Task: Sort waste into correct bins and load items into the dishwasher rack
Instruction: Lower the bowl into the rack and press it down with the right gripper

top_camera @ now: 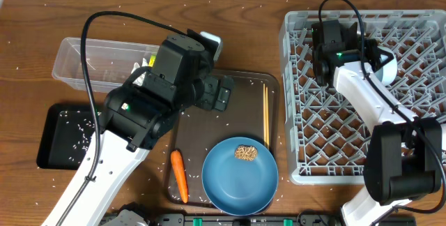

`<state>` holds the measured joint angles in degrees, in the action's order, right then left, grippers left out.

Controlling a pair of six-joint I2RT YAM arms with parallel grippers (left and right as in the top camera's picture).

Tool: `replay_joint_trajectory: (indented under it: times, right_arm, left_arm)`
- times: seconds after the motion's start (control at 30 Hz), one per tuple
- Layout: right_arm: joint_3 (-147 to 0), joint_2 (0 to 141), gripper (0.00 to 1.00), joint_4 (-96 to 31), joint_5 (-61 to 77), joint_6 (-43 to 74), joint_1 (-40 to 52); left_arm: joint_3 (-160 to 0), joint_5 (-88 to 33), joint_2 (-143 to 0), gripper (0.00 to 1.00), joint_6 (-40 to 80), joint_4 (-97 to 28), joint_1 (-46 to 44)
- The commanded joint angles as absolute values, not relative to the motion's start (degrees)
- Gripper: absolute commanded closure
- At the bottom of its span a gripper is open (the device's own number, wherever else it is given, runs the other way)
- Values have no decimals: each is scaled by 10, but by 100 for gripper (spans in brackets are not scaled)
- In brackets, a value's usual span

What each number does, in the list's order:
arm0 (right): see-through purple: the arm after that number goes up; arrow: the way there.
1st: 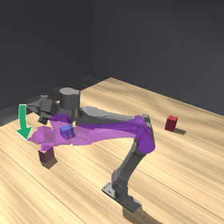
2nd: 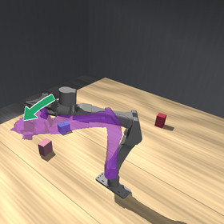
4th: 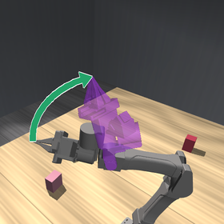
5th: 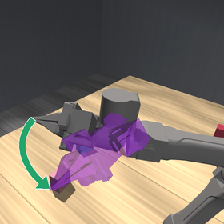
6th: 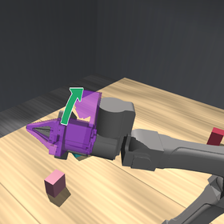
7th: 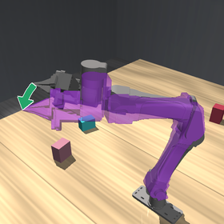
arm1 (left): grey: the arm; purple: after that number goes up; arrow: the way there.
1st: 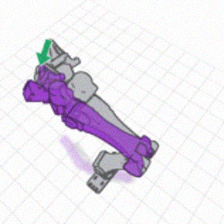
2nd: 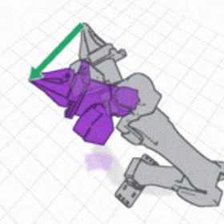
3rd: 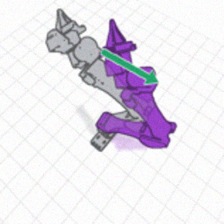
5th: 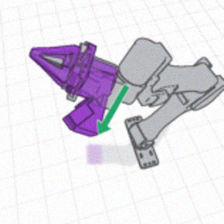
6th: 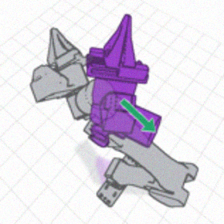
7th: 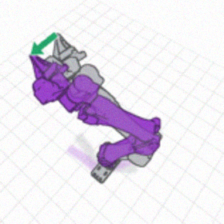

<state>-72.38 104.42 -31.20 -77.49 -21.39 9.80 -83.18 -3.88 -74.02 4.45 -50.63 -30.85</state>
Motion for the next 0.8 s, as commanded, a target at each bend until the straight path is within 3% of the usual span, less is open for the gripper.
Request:
replay_joint_trajectory:
  times: [0.0, 0.43, 0.77]
  right_arm:
    - [-715, 1047, 99, -313, -802, -219, 95]
    - [-714, 1048, 99, -390, -751, -152, 126]
    - [-714, 1048, 82, -431, -751, -150, 143]
  left_arm:
    - [-836, -30, -733, 2, 41, -507, -307]
    - [-836, -30, -733, 2, 41, -508, -307]
    - [-836, -30, -733, 2, 41, -507, -307]
